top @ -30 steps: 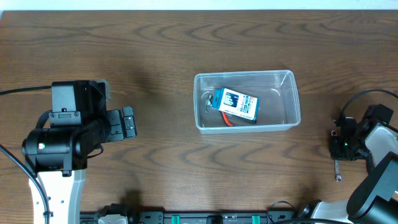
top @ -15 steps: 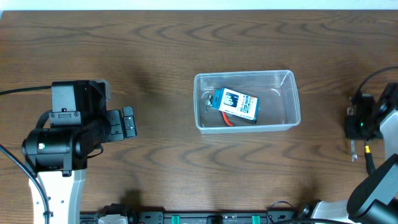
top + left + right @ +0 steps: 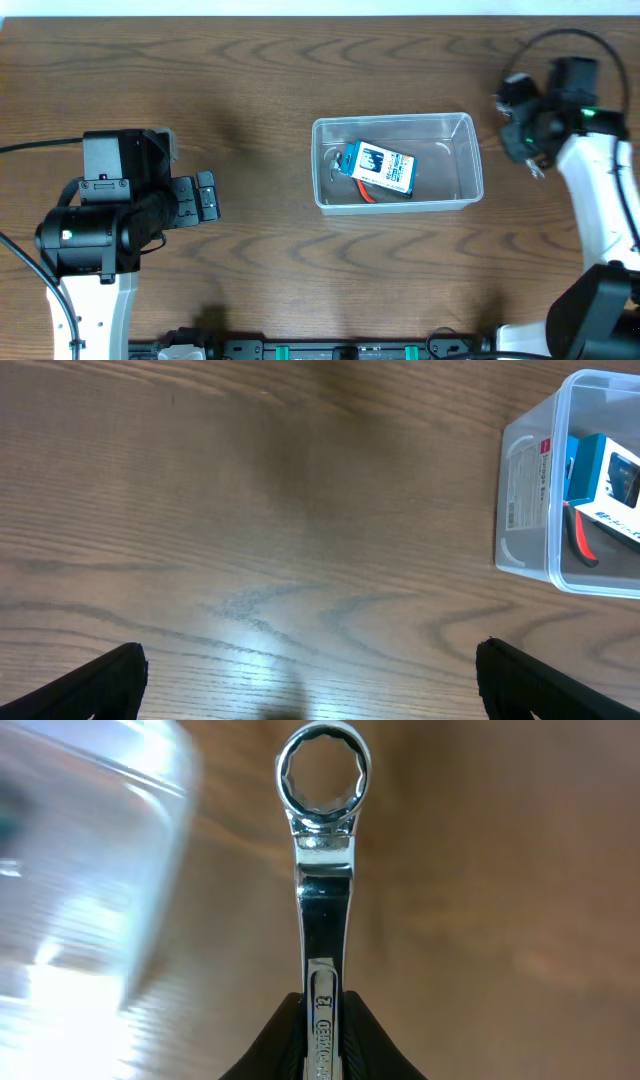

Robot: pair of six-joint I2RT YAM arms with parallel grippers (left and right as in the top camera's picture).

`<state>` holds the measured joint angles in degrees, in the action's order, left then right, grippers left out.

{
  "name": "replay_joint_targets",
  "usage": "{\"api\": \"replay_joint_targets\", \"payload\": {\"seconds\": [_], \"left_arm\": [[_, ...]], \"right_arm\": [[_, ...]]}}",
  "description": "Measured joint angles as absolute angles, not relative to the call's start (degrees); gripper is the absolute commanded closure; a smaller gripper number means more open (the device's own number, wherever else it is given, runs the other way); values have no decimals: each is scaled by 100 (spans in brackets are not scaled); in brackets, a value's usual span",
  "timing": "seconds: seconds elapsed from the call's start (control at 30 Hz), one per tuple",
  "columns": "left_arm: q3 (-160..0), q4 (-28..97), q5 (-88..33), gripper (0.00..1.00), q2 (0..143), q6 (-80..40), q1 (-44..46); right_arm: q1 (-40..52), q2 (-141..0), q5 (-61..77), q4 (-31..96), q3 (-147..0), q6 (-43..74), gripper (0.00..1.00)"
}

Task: Pack container
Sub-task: 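Lift the wrench and carry it left over the container, then lower the wrench into the container and open the right gripper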

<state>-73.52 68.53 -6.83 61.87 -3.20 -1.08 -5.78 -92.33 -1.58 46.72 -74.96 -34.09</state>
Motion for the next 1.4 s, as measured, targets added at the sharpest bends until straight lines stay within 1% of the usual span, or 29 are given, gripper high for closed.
{"api": "replay_joint_targets", "payload": {"seconds": [0.2,0.47,0.63,0.7,0.77,0.9,1.0,1.03,1.1,1.13,1.17,1.2,1.23,1.27,1.3,1.4], "left_arm": [[-7352,6853,-683,2,6189,-318,-108],[-7352,6855,-683,2,6187,-318,-108],[-7352,6855,-683,2,6189,-318,-108],[-7352,6855,-683,2,6189,-318,-108],[-7352,6855,-683,2,6189,-318,-108],[-7352,6853,-683,2,6189,-318,-108],[-7352,6855,-683,2,6187,-318,-108],[-7352,6853,-683,2,6187,-318,-108],[-7352,6853,-683,2,6187,-318,-108],[-7352,6853,-683,2,6189,-320,-108],[-7352,6853,-683,2,6187,-318,-108],[-7352,6855,-683,2,6189,-318,-108],[-7352,6855,-683,2,6189,-318,-108],[-7352,6853,-683,2,6187,-318,-108],[-7352,6853,-683,2,6187,-318,-108],[-7352,6855,-685,2,6187,-318,-108]], "right_arm": [[534,-9236,-259,4423,-7496,-4086,83],[1448,-9236,-322,4117,-7496,-4512,86],[1656,-9236,-353,4108,-7496,-4611,86],[1660,-9236,-368,4108,-7496,-4626,84],[1658,-9236,-392,4106,-7496,-4652,79],[1658,-9236,-460,3929,-7496,-4536,77],[1645,-9236,-552,3682,-7496,-4224,70],[1638,-9236,-613,3603,-7496,-4099,66],[1614,-9236,-773,3492,-7498,-3879,63],[1592,-9236,-899,3448,-7498,-3754,55],[1568,-9236,-1074,3430,-7498,-3671,41],[1549,-9236,-1232,3430,-7498,-3544,35],[1522,-9236,-1382,3435,-7498,-3494,26],[1470,-9236,-1579,3457,-7498,-3334,9],[1409,-9236,-1734,3505,-7498,-3225,1],[1118,-9236,-2086,3938,-7507,-2860,1]]}}
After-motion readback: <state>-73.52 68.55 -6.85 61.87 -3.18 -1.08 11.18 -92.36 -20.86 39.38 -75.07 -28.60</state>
